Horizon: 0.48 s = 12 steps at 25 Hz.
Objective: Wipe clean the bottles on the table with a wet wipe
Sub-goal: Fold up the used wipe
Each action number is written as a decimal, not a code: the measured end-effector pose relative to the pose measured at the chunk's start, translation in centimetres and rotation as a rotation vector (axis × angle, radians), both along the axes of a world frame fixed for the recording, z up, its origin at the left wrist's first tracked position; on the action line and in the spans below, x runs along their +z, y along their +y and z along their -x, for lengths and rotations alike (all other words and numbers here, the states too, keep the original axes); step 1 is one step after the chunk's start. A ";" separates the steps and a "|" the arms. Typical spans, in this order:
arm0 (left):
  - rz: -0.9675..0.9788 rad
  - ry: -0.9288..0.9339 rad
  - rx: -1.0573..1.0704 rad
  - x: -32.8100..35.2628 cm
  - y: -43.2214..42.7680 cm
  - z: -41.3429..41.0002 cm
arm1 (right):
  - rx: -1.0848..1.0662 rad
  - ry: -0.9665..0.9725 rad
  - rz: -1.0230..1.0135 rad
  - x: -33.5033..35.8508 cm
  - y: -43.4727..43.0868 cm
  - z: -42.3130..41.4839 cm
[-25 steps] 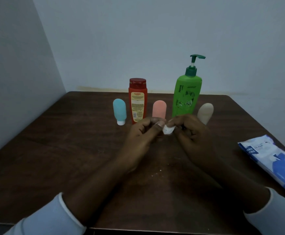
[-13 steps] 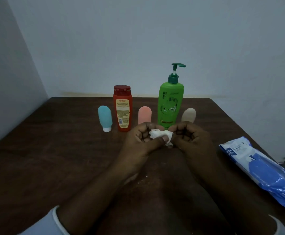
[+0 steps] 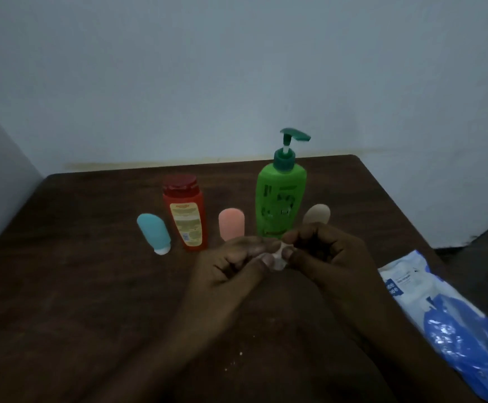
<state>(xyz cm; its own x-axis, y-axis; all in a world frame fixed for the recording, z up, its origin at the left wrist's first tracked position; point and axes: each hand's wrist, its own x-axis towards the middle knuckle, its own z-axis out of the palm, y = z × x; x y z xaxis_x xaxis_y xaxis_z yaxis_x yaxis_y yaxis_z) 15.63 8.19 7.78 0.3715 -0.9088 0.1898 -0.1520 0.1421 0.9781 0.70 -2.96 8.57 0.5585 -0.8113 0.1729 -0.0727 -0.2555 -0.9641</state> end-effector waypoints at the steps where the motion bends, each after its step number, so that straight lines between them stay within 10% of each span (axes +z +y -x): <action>1: -0.026 0.082 0.010 0.8 -0.3 0.1 | -0.002 0.008 -0.023 1.0 0.0 0.0; 12: -0.221 0.485 0.070 14.7 -0.4 0.1 | 0.011 0.142 -0.193 16.9 1.0 -0.2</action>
<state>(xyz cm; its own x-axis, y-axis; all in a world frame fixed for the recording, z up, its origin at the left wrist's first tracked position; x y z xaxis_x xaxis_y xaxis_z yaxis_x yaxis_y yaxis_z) 15.52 7.82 22.50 0.4303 -0.8775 -0.2116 0.3230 -0.0692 0.9439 0.93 -1.95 25.50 0.5749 -0.8156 -0.0658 -0.2093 -0.0688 -0.9754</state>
